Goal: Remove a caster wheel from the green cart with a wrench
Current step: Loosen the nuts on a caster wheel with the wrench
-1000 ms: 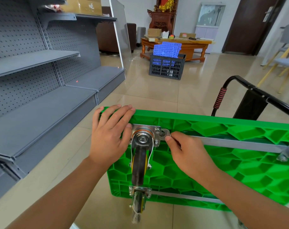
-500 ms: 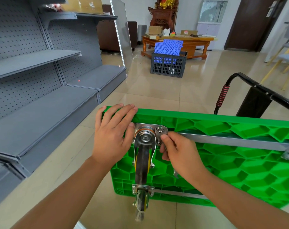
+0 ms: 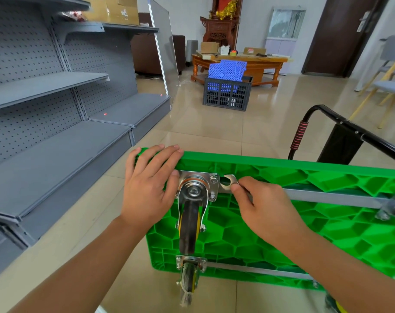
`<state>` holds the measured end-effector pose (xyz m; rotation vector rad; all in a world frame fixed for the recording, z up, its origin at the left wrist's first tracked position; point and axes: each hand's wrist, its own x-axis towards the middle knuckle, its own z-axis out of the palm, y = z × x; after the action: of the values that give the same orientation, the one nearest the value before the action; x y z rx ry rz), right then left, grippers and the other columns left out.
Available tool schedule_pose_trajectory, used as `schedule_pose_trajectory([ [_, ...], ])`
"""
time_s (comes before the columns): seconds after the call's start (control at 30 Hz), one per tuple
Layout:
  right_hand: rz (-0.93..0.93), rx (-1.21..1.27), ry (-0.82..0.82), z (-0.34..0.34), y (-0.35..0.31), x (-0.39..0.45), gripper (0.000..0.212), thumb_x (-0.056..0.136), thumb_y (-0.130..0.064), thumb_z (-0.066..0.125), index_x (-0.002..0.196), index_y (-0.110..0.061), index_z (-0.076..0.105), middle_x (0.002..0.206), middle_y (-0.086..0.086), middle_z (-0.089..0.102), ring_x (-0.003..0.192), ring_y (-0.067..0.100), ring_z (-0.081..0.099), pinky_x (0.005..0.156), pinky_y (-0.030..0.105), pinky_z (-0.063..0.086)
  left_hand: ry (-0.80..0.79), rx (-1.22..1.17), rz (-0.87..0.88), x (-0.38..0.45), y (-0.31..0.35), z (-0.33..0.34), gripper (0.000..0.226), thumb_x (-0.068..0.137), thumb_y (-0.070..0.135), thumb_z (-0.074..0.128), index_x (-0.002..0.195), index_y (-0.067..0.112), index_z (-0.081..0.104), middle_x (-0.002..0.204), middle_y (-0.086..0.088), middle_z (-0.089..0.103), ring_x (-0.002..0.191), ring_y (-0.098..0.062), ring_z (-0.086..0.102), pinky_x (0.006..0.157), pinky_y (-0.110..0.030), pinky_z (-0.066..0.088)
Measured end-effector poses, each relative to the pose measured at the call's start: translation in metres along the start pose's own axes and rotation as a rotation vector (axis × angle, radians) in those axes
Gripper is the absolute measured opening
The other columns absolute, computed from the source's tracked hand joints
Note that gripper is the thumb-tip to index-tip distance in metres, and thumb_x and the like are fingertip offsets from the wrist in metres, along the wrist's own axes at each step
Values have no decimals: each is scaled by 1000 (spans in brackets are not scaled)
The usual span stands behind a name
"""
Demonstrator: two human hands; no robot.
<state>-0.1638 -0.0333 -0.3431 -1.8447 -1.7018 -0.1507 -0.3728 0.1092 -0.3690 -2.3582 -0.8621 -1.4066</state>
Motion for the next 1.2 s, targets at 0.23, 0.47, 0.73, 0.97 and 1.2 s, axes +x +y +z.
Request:
schedule_pose_trajectory([
  [0.23,289,559,-138,26,-13,-7,31,105,-25,50,77,-15,61,68,6,67,49,18,62,51,28,49,-15,-1,-17,1,2,-2,38,100,21,49,134,15,66,139,5,62,130,-25,54,118,-50,27],
  [0.47,267,561,-36,46,-15,-5,27,103,-21,53,79,-15,62,68,2,67,55,10,65,57,17,50,-18,2,-16,0,2,-1,38,101,22,48,134,15,66,139,5,62,130,-25,54,118,-52,27],
  [0.73,202,453,11,53,-11,-2,28,103,-31,50,81,-17,61,67,-4,65,55,8,65,59,27,55,-10,5,-7,1,2,0,39,101,22,47,134,15,66,139,4,62,130,-25,55,119,-50,27],
  [0.97,-61,115,145,37,8,3,36,100,-42,41,81,-18,59,57,-16,41,45,-1,38,47,17,26,-27,10,-19,0,2,-2,39,100,22,50,135,17,65,140,6,61,131,-23,54,118,-52,28],
  [1.2,-20,202,205,26,17,-7,26,100,-43,39,81,-29,49,54,-9,47,47,13,47,45,22,35,-24,8,-18,0,2,-2,39,100,21,50,135,17,65,140,6,61,131,-23,53,119,-48,26],
])
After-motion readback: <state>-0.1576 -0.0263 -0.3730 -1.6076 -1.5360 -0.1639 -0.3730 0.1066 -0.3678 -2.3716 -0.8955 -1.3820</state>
